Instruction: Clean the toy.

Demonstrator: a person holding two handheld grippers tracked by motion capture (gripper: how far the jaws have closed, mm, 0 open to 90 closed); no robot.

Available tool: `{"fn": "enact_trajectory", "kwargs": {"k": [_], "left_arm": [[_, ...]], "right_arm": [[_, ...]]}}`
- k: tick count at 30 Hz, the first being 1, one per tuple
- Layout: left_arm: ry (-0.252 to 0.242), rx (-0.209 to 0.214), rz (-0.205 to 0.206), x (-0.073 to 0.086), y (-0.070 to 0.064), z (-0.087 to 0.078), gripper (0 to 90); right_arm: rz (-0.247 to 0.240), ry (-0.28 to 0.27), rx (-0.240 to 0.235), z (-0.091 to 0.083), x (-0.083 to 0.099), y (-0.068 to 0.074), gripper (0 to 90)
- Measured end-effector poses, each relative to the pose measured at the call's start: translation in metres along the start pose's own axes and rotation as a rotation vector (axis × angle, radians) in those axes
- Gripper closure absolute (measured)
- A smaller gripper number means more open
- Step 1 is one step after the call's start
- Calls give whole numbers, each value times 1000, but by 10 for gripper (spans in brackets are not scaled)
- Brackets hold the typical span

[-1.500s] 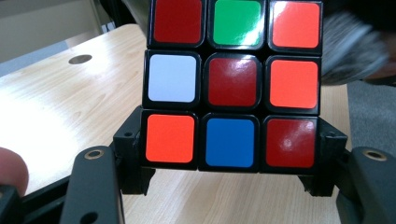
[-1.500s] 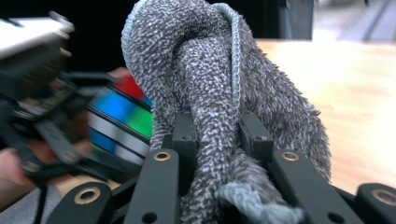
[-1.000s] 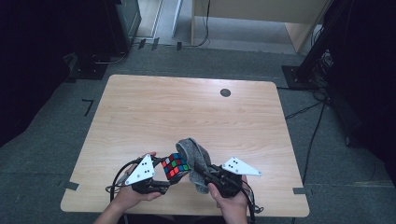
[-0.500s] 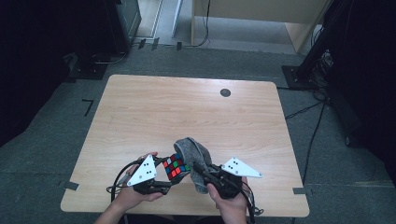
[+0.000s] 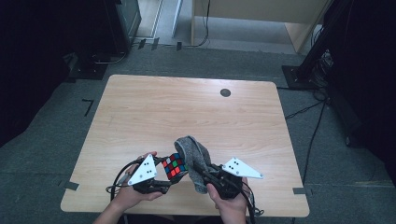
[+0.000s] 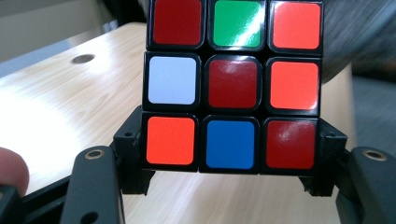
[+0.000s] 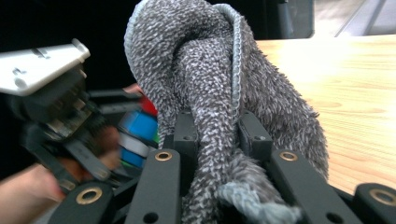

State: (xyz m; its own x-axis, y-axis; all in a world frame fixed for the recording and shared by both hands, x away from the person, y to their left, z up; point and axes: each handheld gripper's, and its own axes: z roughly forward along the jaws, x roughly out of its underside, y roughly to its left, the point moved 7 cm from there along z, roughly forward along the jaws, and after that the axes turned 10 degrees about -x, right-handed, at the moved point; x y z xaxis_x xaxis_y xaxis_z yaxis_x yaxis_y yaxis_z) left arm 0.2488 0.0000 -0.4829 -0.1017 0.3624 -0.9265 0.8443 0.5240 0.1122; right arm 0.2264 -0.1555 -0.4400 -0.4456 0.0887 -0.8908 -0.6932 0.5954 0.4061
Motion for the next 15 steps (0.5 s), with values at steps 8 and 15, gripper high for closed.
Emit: {"fn": "enact_trajectory", "kwargs": {"k": [8,15], "left_arm": [[-18,-3,-5,-3,2,-3,337],[-14,15,-5,-3,-3,0,337]], "right_arm": [[-42,54,76,4,14,-13,737],[-83,15,42,3,5,2,736]]}}
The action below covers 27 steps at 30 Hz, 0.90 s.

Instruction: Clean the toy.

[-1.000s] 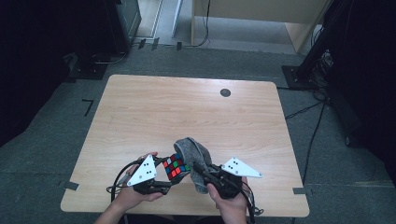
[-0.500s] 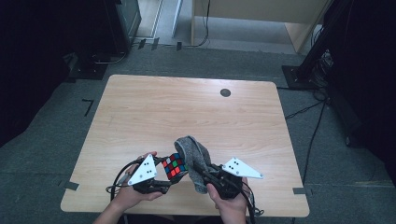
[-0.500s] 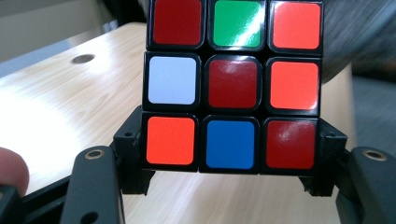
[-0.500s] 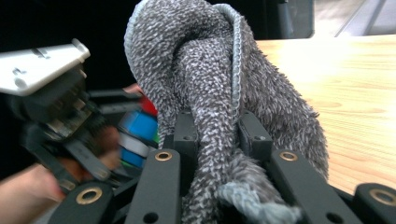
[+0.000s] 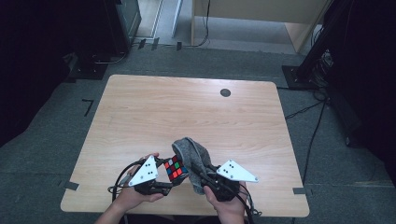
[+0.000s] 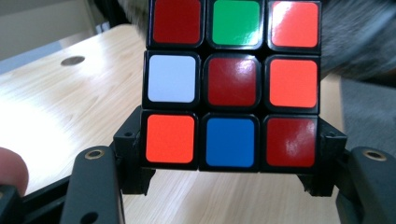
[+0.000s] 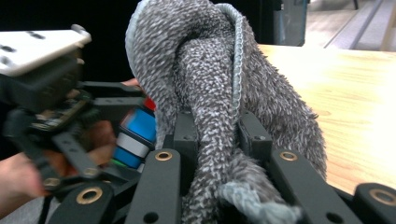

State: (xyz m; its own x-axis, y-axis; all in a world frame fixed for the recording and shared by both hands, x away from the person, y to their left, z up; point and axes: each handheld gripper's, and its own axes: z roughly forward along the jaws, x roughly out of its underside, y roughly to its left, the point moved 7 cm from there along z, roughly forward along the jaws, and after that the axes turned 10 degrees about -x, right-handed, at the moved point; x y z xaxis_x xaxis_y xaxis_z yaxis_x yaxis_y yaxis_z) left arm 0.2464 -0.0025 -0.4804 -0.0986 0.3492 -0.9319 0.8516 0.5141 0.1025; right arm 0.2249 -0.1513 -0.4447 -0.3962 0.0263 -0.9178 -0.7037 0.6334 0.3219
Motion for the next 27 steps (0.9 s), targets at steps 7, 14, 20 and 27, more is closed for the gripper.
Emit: {"fn": "enact_trajectory", "kwargs": {"k": [7,14,20,27], "left_arm": [[-21,-14,-16,-2,7,-5,338],[-60,28,-46,-8,6,-11,338],[3,-21,4,0,8,-4,338],[-14,11,13,-4,0,-5,338]], "right_arm": [[40,20,12,1,7,-9,738],[57,2,-9,-1,4,-8,738],[47,-9,-18,-2,-1,-1,739],[57,-28,-52,-2,-2,1,738]]}}
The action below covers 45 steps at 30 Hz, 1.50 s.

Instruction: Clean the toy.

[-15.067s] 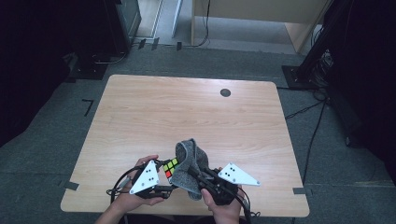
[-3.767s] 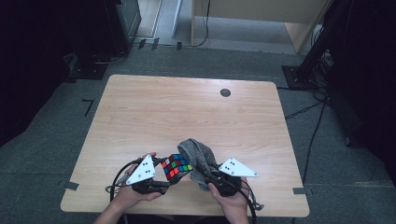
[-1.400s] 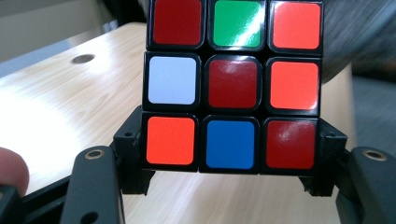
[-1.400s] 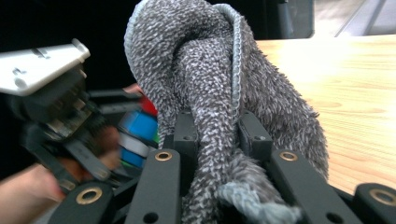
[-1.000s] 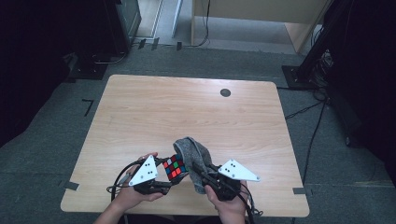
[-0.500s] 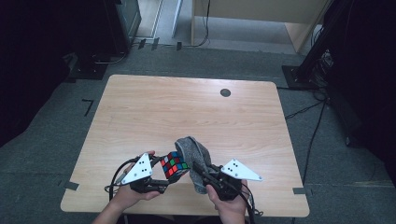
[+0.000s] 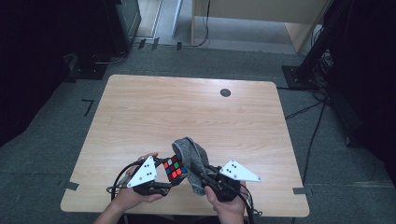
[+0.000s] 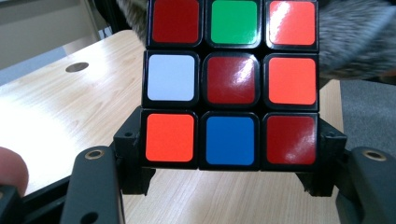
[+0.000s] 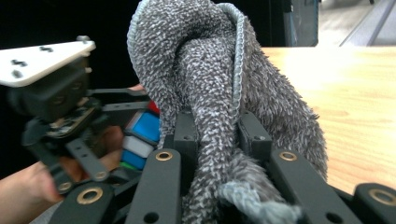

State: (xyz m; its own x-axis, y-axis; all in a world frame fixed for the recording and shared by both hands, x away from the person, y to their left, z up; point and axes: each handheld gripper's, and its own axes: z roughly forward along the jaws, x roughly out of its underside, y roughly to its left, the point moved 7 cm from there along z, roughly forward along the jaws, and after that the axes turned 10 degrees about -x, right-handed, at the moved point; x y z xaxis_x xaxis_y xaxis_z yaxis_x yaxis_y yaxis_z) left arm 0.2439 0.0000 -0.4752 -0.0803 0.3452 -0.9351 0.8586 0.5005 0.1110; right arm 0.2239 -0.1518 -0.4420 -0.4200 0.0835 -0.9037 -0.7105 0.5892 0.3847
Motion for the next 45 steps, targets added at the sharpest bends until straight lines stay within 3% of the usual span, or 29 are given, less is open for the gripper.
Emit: {"fn": "enact_trajectory", "kwargs": {"k": [2,4,7,10,15,16,18,21,22,26,28,32,33,34,35,37,41,42,45], "left_arm": [[-18,8,-22,-1,2,-1,338],[-8,-8,-7,-1,2,-1,338],[17,-26,17,3,1,3,338],[-7,2,-10,0,0,1,338],[2,-10,-8,1,3,0,338],[18,-24,13,2,2,2,338],[38,-38,42,4,-1,5,338],[28,-29,29,2,-1,4,338],[23,-23,21,1,-1,3,338],[37,-33,4,2,3,3,338],[90,-51,13,5,3,8,338],[218,-106,57,15,-1,20,337],[254,-122,121,16,0,25,337],[289,-144,133,19,-3,28,337],[314,-158,160,20,-3,30,337],[357,-197,137,24,-8,33,337],[395,-230,151,26,-14,35,338],[388,-231,182,25,-14,35,339],[366,-233,152,21,-15,34,339]], "right_arm": [[26,5,26,-2,2,-9,739],[37,8,19,-3,2,-10,739],[-5,4,-21,-2,-3,4,737],[-33,4,-36,0,-6,14,736],[13,18,18,-2,0,-5,736],[8,19,14,-2,0,-3,735],[-44,11,-33,1,-4,14,734],[-82,15,-27,3,-6,23,733],[-69,10,-32,2,-6,20,733],[-5,42,37,-1,2,-5,733],[-51,33,36,-3,-2,0,730],[-277,117,69,6,-5,26,721],[-348,153,114,10,-1,29,721],[-419,198,163,16,7,30,722],[-435,227,179,20,13,31,721],[-450,262,203,25,21,32,720],[-493,339,198,37,34,36,715],[-491,347,192,38,35,34,716],[-405,308,194,31,28,22,720]]}}
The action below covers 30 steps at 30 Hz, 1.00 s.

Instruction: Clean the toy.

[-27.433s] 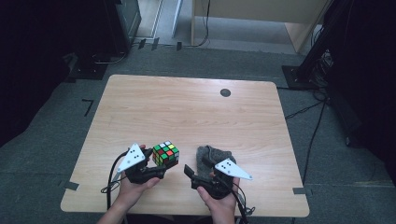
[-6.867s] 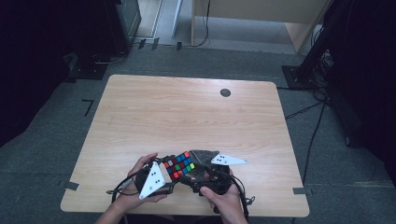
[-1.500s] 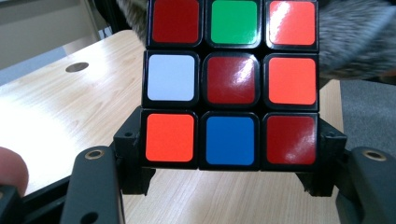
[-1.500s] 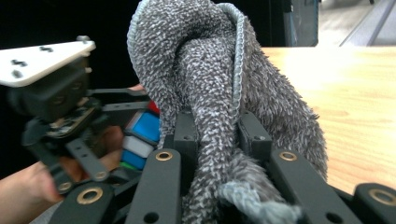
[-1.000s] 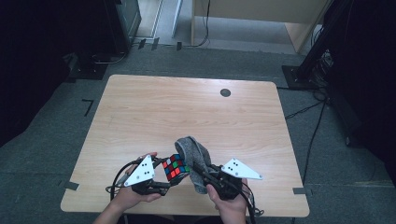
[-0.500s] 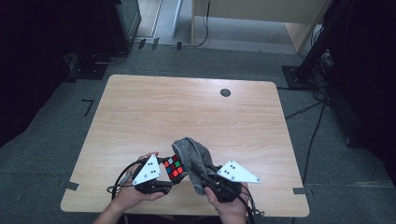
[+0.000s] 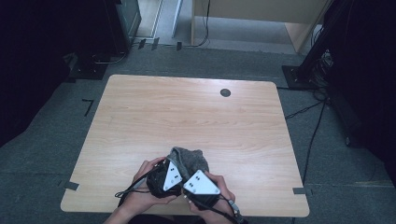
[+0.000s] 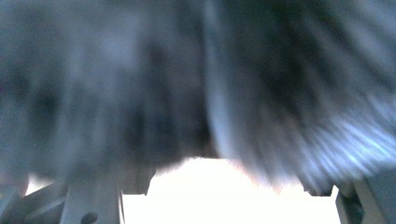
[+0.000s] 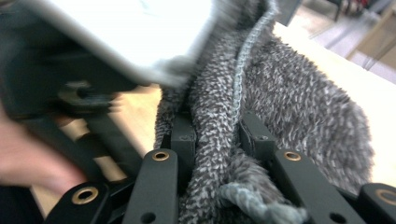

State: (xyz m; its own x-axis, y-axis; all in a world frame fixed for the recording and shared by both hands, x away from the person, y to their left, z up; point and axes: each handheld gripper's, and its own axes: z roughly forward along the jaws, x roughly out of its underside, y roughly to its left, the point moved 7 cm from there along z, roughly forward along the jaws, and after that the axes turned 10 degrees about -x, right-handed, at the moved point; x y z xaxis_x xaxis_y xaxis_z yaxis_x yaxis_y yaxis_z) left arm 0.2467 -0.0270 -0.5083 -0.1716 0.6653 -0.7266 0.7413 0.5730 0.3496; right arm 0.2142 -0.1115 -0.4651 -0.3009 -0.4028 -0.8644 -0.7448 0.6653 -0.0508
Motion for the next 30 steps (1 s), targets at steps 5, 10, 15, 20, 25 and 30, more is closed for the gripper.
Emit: {"fn": "enact_trajectory", "kwargs": {"k": [5,10,15,20,25,30], "left_arm": [[-22,24,-12,-1,0,0,340],[-46,46,-37,-1,6,-4,341],[-139,102,-112,-5,17,-14,341],[-286,147,-139,-10,23,-29,341],[-375,179,-150,-12,30,-39,340],[-368,176,-115,-12,21,-37,340]], "right_arm": [[42,-25,15,-6,0,-6,720],[60,-60,-41,-8,-5,-6,719],[254,-148,-58,-26,1,-42,720],[340,-236,-188,-27,-1,-44,720],[374,-241,-184,-29,4,-50,720],[314,-331,-252,-41,-20,-30,717]]}}
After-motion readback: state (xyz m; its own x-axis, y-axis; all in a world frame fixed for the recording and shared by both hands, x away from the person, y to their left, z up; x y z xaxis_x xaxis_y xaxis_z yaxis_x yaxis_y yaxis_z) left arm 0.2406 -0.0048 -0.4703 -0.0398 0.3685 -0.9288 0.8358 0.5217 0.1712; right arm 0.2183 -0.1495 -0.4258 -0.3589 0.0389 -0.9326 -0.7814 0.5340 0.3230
